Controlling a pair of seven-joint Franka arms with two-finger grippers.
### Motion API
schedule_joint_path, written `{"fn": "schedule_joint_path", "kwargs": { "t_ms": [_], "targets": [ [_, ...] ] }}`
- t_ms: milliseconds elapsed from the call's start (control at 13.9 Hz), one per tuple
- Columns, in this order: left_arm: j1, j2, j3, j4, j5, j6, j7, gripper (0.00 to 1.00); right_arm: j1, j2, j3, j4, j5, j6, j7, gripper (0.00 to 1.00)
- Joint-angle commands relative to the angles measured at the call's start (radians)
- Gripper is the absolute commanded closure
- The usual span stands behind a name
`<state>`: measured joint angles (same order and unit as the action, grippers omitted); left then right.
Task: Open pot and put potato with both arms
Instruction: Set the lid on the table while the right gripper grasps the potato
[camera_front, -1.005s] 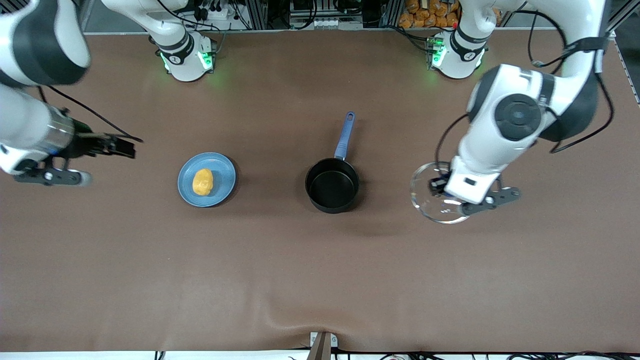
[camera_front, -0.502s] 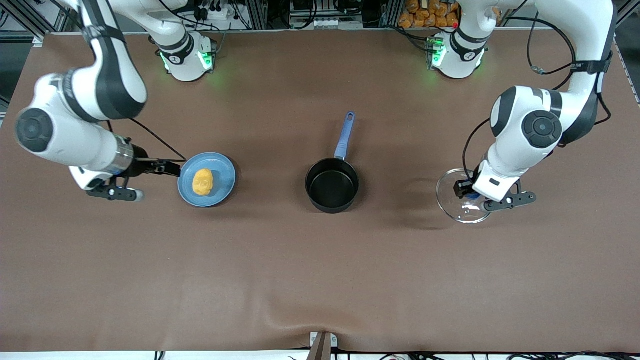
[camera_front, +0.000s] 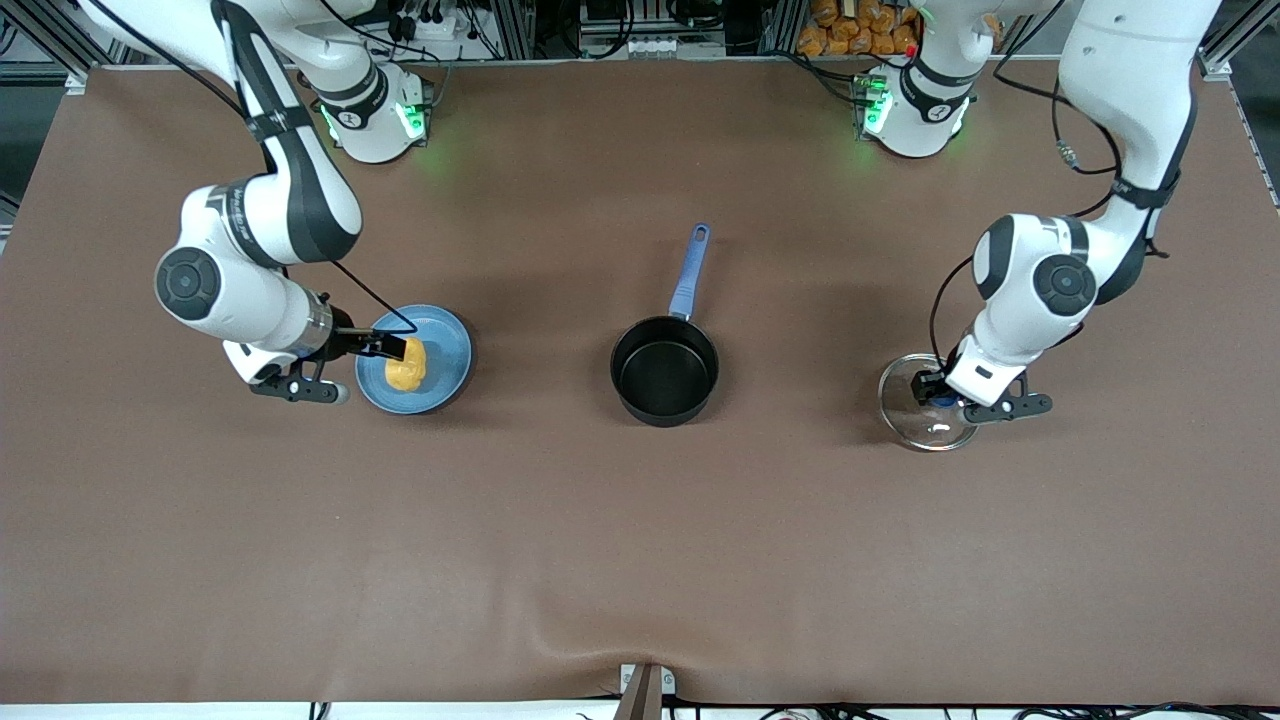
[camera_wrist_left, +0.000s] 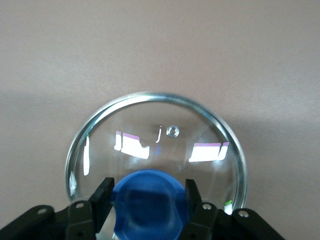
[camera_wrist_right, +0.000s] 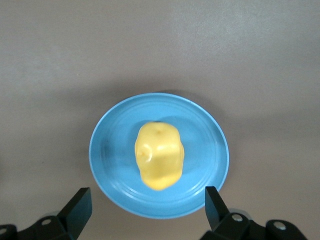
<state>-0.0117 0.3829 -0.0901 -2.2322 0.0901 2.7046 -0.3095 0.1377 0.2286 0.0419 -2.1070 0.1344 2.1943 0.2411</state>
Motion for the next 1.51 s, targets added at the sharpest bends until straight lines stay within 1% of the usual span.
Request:
{"fn": "schedule_joint_path", "kwargs": {
  "t_ms": [0, 72, 144, 215, 359, 431, 574, 718, 789, 861, 933, 1148, 1220, 1292, 1364, 1435],
  "targets": [
    [0.01, -0.009, -0.01, -0.01, 0.032, 0.012, 0.009, 0.45, 0.002, 0.058, -0.004, -0.033, 0.014, 0.103, 0.01, 0.0],
    [0.012, -0.01, -0.01, -0.01, 0.045, 0.012, 0.009, 0.41, -0.001, 0.08, -0.004, -0.039, 0.016, 0.14, 0.01, 0.0],
    [0.012, -0.012, -0.01, -0.01, 0.046, 0.011, 0.009, 0.16, 0.005, 0.099, -0.004, -0.041, 0.016, 0.166, 0.012, 0.0],
    [0.012, -0.019, -0.01, -0.01, 0.048, 0.007, 0.007, 0.0, 0.006, 0.115, -0.004, -0.044, 0.016, 0.191, 0.027, 0.0],
    [0.012, -0.07, -0.01, -0.006, 0.048, -0.035, 0.001, 0.0, 0.013, 0.124, -0.004, -0.054, 0.014, 0.208, 0.027, 0.0],
    [0.012, -0.103, -0.01, 0.006, 0.048, -0.092, 0.001, 0.0, 0.011, 0.124, -0.004, -0.056, 0.014, 0.206, 0.026, 0.0],
    [0.013, -0.203, -0.01, 0.032, 0.048, -0.204, 0.004, 0.0, 0.014, 0.123, -0.004, -0.079, 0.014, 0.214, 0.027, 0.0],
    [0.021, -0.323, -0.011, 0.058, 0.043, -0.349, 0.01, 0.0, 0.014, 0.126, -0.004, -0.085, 0.014, 0.225, 0.03, 0.0],
    [0.025, -0.367, -0.013, 0.078, 0.036, -0.426, 0.015, 0.0, 0.016, 0.126, -0.004, -0.097, 0.014, 0.234, 0.03, 0.0],
    [0.025, -0.395, -0.016, 0.118, 0.03, -0.504, 0.035, 0.0, 0.019, 0.126, -0.004, -0.103, 0.014, 0.237, 0.03, 0.0],
    [0.025, -0.406, -0.016, 0.172, 0.008, -0.588, 0.053, 0.0, 0.019, 0.126, -0.002, -0.107, 0.014, 0.237, 0.03, 0.1],
    [0.025, -0.406, -0.014, 0.377, -0.061, -0.86, 0.139, 0.0, 0.034, 0.124, -0.002, -0.099, 0.014, 0.237, 0.032, 0.71],
    [0.027, -0.407, -0.013, 0.417, -0.064, -0.912, 0.142, 0.0, 0.034, 0.123, -0.002, -0.094, 0.016, 0.228, 0.035, 0.9],
    [0.027, -0.409, -0.014, 0.431, -0.066, -0.928, 0.142, 0.0, 0.033, 0.117, 0.0, -0.088, 0.016, 0.223, 0.037, 1.0],
    [0.027, -0.409, -0.014, 0.431, -0.066, -0.93, 0.142, 0.0, 0.034, 0.115, 0.0, -0.067, 0.019, 0.203, 0.04, 1.0],
    [0.027, -0.407, -0.014, 0.431, -0.066, -0.93, 0.144, 0.0, 0.039, 0.115, 0.0, -0.017, 0.019, 0.153, 0.052, 1.0]
  ]
}}
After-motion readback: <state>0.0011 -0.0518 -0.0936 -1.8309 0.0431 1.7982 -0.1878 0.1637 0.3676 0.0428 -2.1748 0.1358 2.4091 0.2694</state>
